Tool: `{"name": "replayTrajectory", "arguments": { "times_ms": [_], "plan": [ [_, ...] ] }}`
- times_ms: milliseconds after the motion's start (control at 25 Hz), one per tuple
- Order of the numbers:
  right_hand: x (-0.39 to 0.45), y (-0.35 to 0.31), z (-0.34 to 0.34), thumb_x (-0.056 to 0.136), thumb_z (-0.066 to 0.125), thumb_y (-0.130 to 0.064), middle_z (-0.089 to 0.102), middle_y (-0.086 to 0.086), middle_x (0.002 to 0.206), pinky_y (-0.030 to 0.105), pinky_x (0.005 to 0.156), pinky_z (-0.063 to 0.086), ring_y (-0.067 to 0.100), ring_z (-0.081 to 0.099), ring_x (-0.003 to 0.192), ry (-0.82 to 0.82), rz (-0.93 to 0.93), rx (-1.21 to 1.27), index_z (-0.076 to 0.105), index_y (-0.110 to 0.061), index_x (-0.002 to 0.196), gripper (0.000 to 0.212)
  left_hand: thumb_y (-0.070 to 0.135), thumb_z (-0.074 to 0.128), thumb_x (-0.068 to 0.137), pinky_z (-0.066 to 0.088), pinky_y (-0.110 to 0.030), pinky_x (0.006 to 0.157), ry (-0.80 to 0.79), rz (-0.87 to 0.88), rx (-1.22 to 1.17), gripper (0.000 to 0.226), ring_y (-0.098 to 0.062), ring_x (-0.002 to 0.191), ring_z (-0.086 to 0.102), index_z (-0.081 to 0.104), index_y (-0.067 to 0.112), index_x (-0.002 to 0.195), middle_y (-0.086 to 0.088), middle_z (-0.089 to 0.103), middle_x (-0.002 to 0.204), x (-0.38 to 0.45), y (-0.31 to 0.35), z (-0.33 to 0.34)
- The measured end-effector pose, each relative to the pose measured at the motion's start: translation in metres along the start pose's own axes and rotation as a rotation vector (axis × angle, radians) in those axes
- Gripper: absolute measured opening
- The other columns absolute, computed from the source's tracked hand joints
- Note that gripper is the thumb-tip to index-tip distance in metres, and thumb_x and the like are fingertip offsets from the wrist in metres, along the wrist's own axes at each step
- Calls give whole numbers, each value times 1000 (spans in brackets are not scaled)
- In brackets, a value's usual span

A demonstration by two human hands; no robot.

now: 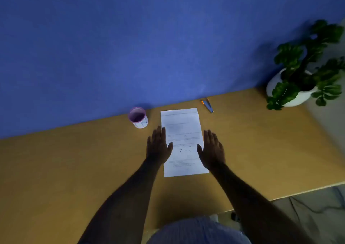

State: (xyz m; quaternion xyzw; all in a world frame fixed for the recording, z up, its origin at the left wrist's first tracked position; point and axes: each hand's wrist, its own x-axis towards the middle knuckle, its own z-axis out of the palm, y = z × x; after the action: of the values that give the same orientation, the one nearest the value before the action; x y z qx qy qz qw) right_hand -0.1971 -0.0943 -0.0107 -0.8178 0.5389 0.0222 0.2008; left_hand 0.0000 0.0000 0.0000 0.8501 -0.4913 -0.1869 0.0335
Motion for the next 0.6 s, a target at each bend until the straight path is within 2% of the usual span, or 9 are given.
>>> {"name": "replayTrajectory", "arguments": {
  "times_ms": [120, 200, 320, 480, 600],
  "plan": [
    [-3, 3, 19, 105, 54, -33, 30, 7, 169, 46, 120, 38, 29, 31, 154, -132, 77, 111, 19, -14, 164, 71, 46, 43, 107, 16, -52, 129, -141, -104, -92, 77, -33, 161, 5, 5, 15, 165, -10, 0, 175, 2, -4, 19],
    [3, 6, 31, 102, 59, -28, 37, 6, 164, 44, 112, 47, 28, 39, 147, -205, 103, 142, 24, -14, 162, 71, 45, 46, 106, 21, -52, 128, -193, -169, -182, 74, -34, 160, 11, 12, 14, 164, -10, 6, 174, 11, -8, 29],
    [8, 7, 35, 100, 63, -24, 39, 7, 161, 41, 105, 52, 28, 41, 144, -209, 95, 166, 29, -13, 160, 69, 43, 50, 104, 34, -53, 121, -176, -302, -401, 71, -36, 154, 23, 21, 11, 161, -12, 22, 169, 17, -6, 33],
    [17, 7, 46, 99, 65, -24, 39, 10, 157, 39, 99, 56, 31, 40, 141, -215, 97, 122, 35, -12, 155, 65, 41, 53, 104, 38, -52, 117, -150, -482, -595, 68, -37, 148, 33, 28, 9, 159, -15, 33, 163, 33, -4, 40],
    [21, 7, 49, 96, 68, -22, 39, 11, 155, 38, 96, 59, 31, 42, 138, -199, 89, 79, 37, -13, 154, 67, 35, 55, 101, 51, -52, 107, -101, -528, -775, 52, -33, 129, 56, 47, 9, 146, -14, 56, 147, 45, -2, 40]
  ]
}}
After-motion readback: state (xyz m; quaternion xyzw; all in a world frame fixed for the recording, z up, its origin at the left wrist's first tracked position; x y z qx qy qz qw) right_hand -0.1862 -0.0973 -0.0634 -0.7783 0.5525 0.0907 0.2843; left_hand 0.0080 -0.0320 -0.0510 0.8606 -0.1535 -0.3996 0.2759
